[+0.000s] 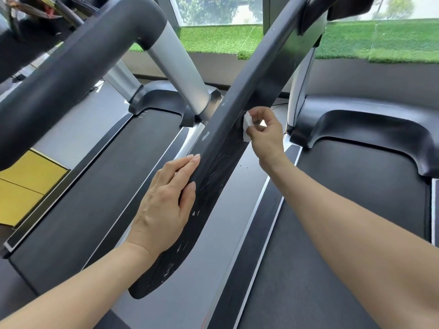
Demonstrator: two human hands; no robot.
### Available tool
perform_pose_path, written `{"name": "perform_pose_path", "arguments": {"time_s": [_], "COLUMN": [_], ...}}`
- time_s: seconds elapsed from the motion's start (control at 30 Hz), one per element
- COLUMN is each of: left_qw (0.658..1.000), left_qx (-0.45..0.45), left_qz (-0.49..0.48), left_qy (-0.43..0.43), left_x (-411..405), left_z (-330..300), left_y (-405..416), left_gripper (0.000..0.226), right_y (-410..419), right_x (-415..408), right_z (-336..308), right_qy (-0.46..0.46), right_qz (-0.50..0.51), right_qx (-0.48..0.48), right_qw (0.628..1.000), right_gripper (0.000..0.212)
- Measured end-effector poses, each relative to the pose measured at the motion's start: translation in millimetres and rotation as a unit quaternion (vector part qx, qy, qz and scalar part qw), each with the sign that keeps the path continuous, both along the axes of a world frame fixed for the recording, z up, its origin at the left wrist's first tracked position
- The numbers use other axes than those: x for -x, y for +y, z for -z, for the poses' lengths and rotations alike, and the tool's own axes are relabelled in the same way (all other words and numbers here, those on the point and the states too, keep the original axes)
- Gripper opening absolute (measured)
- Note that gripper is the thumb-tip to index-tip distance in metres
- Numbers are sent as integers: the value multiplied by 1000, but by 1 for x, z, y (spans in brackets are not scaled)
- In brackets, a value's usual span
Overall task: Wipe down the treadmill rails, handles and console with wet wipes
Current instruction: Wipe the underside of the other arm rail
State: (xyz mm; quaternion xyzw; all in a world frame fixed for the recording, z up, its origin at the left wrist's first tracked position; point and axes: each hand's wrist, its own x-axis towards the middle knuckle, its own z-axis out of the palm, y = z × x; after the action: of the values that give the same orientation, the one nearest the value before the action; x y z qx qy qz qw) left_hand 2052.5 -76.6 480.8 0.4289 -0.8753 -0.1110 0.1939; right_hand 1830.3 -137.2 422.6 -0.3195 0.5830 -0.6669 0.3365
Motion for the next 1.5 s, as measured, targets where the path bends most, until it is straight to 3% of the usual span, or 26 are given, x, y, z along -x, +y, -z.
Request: {"name": "perform_pose_path", "arguments": {"time_s": [0.2, 0.6, 0.77, 0.87, 0.97, 1.03, 1.17, 1.5], "left_qw": [1000, 1000, 1000, 1000, 1000, 1000, 1000, 1000], "left_qx": [4, 7, 8, 7, 1, -1, 2, 9], "left_qz": [3, 4, 4, 2, -3, -4, -4, 6], "left_qy": [4, 3, 3, 1, 3, 4, 3, -4], "left_x": [0, 1, 1, 1, 1, 1, 0, -1], "left_z": [0, -1, -1, -1, -1, -1, 0, 1], "left_y": [0, 0, 0, 1, 0, 0, 0, -1], "left_gripper": [44, 44, 44, 44, 44, 44, 43, 47], "right_y": [24, 74, 99, 99, 75, 52, 12, -37], "right_x": [-27, -84, -90, -73, -40, -20, 8, 43], "right_z": [1, 15, 13, 19, 22, 24, 26, 20], "right_qy": [41, 35, 21, -125, -341, -414, -364, -194], "right_qz": [-41, -66, -134, -92, -6, 35, 59, 100], "right_qx": [64, 79, 63, 18, -20, -21, -63, -115], "right_qw": [996, 994, 989, 988, 940, 909, 927, 969], "right_gripper": [8, 18, 18, 28, 30, 29, 36, 24]}}
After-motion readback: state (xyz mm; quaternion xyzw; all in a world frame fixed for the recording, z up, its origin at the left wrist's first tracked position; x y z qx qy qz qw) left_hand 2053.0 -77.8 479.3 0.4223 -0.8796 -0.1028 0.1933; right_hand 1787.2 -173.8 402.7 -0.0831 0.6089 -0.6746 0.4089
